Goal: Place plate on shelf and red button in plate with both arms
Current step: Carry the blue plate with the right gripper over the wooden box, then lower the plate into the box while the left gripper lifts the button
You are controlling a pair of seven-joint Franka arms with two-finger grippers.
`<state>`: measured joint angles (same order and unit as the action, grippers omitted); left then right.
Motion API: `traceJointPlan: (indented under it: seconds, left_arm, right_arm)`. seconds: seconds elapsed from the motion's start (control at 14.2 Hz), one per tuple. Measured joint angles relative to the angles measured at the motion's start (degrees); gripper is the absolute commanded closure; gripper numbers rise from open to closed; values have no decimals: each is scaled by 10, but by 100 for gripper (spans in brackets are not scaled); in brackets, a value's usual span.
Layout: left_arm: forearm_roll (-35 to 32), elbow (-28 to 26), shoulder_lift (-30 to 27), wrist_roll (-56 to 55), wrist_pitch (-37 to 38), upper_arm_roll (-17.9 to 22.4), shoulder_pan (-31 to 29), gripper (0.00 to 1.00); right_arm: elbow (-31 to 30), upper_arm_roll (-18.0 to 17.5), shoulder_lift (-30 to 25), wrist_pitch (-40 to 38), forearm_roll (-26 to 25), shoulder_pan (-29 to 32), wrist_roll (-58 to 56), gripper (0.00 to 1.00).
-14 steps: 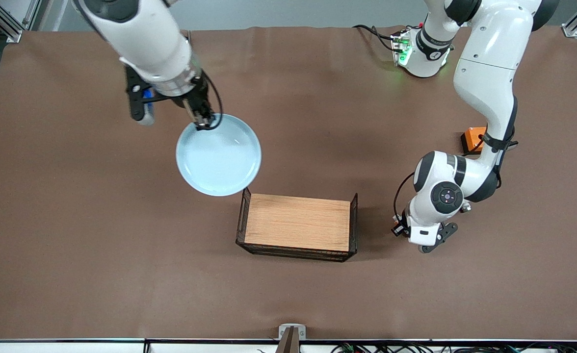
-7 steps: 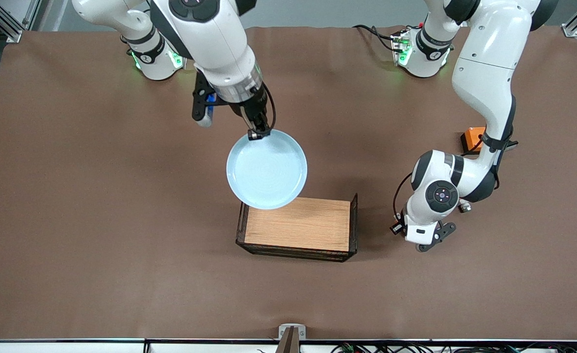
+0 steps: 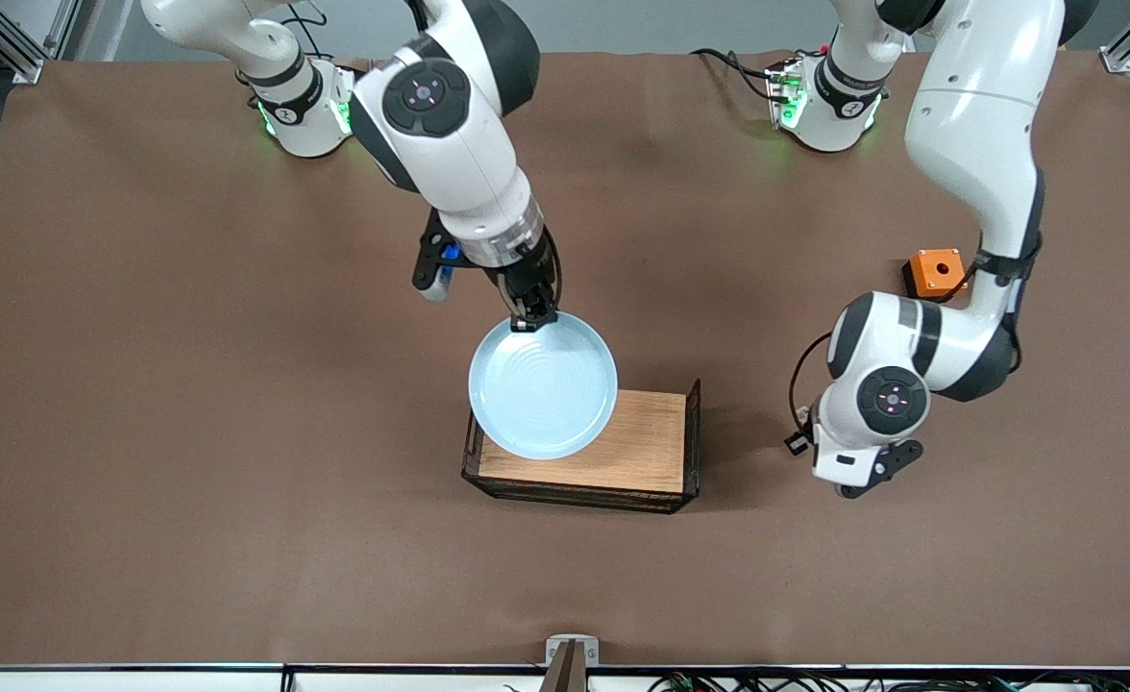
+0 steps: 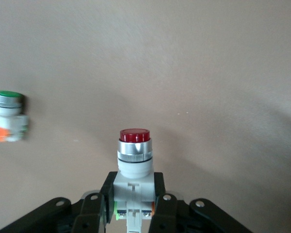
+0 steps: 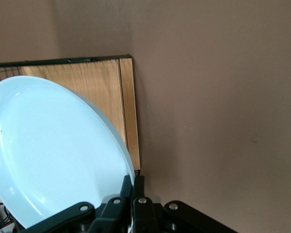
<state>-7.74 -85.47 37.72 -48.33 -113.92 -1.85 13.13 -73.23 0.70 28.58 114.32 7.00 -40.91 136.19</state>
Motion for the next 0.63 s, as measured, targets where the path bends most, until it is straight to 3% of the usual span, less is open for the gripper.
traceJointPlan:
  seconds: [0.63]
  left_arm:
    - [14,30,-100,46,137,0,-26,88]
  right_arm:
    - [1,0,63,74,-1,-14,6,99]
